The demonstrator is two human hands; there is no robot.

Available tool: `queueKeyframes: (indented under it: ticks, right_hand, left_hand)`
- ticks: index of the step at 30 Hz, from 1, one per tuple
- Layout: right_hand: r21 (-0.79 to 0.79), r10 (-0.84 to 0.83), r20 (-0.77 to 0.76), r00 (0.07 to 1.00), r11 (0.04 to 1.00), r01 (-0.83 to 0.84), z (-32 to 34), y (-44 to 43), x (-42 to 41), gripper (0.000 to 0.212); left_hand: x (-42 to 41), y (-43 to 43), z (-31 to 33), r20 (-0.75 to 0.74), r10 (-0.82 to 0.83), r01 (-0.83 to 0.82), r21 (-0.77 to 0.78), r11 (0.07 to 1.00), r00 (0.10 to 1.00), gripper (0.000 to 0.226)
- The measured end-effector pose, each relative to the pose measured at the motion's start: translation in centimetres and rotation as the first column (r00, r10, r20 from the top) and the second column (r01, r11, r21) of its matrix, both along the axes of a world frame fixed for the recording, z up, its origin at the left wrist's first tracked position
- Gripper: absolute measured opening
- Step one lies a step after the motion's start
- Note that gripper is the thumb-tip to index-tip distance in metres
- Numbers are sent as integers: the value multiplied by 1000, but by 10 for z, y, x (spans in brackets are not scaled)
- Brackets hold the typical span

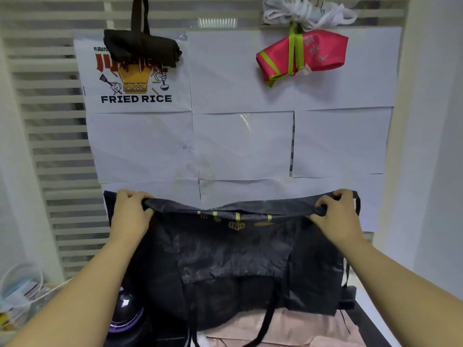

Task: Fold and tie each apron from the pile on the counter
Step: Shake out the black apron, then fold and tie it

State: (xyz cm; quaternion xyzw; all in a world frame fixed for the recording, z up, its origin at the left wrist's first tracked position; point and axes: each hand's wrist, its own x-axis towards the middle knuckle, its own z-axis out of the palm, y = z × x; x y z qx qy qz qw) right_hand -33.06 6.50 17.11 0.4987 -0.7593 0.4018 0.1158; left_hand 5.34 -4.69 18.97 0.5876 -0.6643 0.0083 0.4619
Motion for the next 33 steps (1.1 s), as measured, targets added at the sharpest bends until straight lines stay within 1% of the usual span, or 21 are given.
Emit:
queueKeyframes:
  ticks: [1, 2, 4, 5, 6, 7, 8, 10, 12, 13, 14, 15, 16, 17, 19, 20, 21, 25, 27, 30, 33]
  right_hand:
    - [4, -22, -6, 1000, 1000, 22, 0, 2, 4, 22]
    - [44, -56, -28, 998, 997, 57, 2, 5, 7, 24]
    - [120, -119, -115, 986, 984, 133, 6, 7, 13, 36]
    - [122, -117, -104, 988, 984, 130, 8, 9, 16, 39]
    - [109, -92, -57, 994, 989, 98, 9, 9, 17, 40]
    - [71, -55, 66, 996, 996, 51, 9, 10, 20, 40]
    - [20, -18, 193, 981, 1000, 14, 10, 11, 23, 38]
    - [-119, 51, 407, 912, 993, -2, 16, 20, 35, 33]
    - [-299, 161, 608, 778, 953, 36, 23, 28, 50, 29]
    - [-385, 257, 719, 646, 921, 62, 27, 33, 58, 29]
    - [-449, 355, 799, 485, 889, 88, 31, 37, 65, 29]
    - [-482, 415, 834, 364, 869, 114, 34, 44, 72, 30]
    - [-509, 446, 829, 337, 852, 125, 37, 48, 77, 30]
    - [-512, 419, 810, 411, 846, 146, 38, 54, 83, 29]
    - [-521, 254, 674, 694, 829, 203, 39, 66, 90, 27]
    - [-560, 185, 584, 790, 796, 228, 40, 74, 97, 27]
    - [-607, 146, 506, 850, 760, 231, 42, 79, 102, 27]
    - [-807, 42, 288, 957, 549, 219, 52, 97, 123, 28]
    - [-847, -18, 229, 973, 490, 208, 64, 100, 126, 29]
    - [-838, -75, 222, 972, 495, 229, 83, 97, 127, 30]
    - [-796, -122, 234, 965, 546, 262, 88, 87, 123, 29]
  left_hand:
    - [-1, 3, -2, -31, 26, -26, -26, 999, 999, 25]
    - [-1, 7, -4, -67, 55, -58, -41, 997, 996, 22]
    - [-2, 11, -7, -101, 70, -78, -80, 994, 992, 18]
    - [-3, 14, -7, -135, 40, -52, -92, 994, 990, 15]
    - [-4, 16, -5, -198, -2, -16, -89, 996, 980, 14]
    - [-6, 19, -2, -266, -42, 22, -79, 997, 963, 16]
    - [-8, 23, 1, -318, -68, 49, -68, 996, 946, 20]
    - [-10, 32, 7, -393, -125, 93, -98, 991, 911, 33]
    - [-8, 39, 12, -454, -192, 129, -167, 978, 870, 40]
    - [-7, 44, 14, -488, -222, 141, -196, 970, 844, 41]
    - [-8, 48, 16, -519, -236, 138, -221, 966, 822, 41]
    - [-5, 55, 18, -541, -241, 126, -241, 962, 805, 39]
    - [-5, 64, 21, -549, -233, 100, -261, 960, 802, 37]
    - [-2, 73, 23, -550, -227, 76, -283, 956, 803, 35]
    - [0, 89, 26, -541, -242, 47, -349, 936, 806, 31]
    - [1, 96, 28, -535, -257, 34, -390, 920, 805, 30]
    - [1, 100, 30, -539, -272, 17, -430, 903, 797, 29]
    - [9, 116, 44, -569, -340, -49, -559, 828, 749, 28]
    - [12, 119, 56, -571, -383, -62, -609, 791, 726, 25]
    - [14, 116, 72, -566, -408, -46, -622, 782, 717, 24]
    - [11, 97, 70, -550, -372, 23, -539, 842, 747, 24]
